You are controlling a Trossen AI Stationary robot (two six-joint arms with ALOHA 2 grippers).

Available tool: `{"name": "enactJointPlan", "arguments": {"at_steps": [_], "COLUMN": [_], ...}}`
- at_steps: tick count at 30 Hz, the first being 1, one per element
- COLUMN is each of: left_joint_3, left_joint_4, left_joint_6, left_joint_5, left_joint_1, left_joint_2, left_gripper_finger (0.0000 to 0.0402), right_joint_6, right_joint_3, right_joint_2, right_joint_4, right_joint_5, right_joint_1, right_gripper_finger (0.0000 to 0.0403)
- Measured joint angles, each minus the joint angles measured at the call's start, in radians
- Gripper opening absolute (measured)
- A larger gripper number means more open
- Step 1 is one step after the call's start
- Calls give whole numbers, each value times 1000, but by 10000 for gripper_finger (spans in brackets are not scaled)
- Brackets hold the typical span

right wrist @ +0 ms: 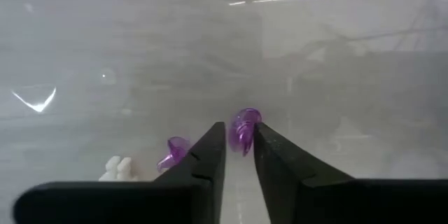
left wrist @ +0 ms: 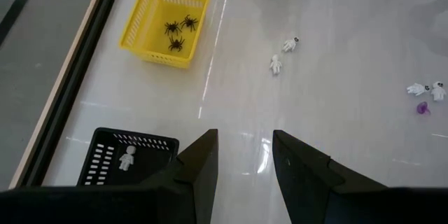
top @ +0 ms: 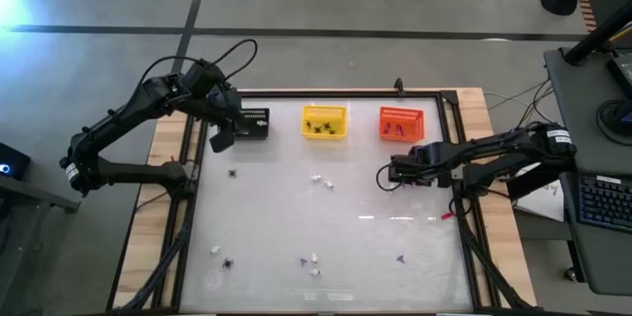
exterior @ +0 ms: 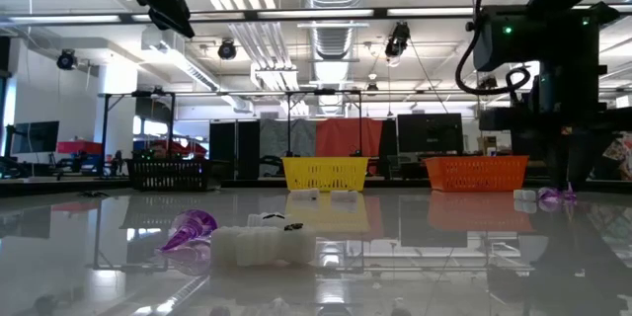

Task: Sort Halloween decoration
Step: Put the purple witch hat toy into the orange basket

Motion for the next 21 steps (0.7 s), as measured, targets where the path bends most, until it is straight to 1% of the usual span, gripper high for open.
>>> {"name": "enactJointPlan", "arguments": {"at_steps": [4,6,12,17,21], "left_joint_3": [0,0,0,0,0], "left_joint_4": [0,0,0,-1,-1], "left_joint_6": [0,0,-4,-7,-7], "left_joint_5": [0,0,0,0,0], "left_joint_1": [0,0,0,0,0], "left_joint_2": [0,0,0,0,0], "left_gripper_finger": [119,119,119,119,119], "right_joint_6": [0,0,-3,-19,-42], "right_joint_3": [-4,-5,-2,33,78], "right_joint_2": [0,0,0,-2,-2], "right_joint_4": [0,1,-2,-2,-4], "right_joint_5": [0,1,0,3,38], "right_joint_1": [0,0,0,0,0], "right_gripper_finger": [27,14,10,9,9]}}
